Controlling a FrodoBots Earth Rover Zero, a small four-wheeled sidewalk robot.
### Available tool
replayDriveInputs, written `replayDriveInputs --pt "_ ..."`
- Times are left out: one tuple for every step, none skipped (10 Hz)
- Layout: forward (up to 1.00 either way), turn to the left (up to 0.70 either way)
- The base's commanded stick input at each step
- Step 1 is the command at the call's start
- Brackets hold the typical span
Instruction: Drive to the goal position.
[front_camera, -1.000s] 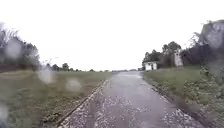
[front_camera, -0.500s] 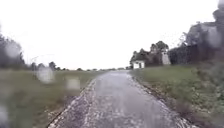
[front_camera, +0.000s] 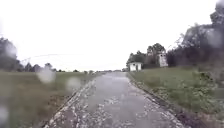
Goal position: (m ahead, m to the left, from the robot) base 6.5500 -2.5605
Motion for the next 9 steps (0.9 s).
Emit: replayDriveInputs --pt "0.7 0.17" --pt "0.7 0.01" --pt "0.7 0.0" --pt "0.7 0.0" --pt "0.7 0.0" --pt "0.7 0.0" --pt "0.7 0.0" --pt "0.7 0.0" --pt "0.7 0.0"
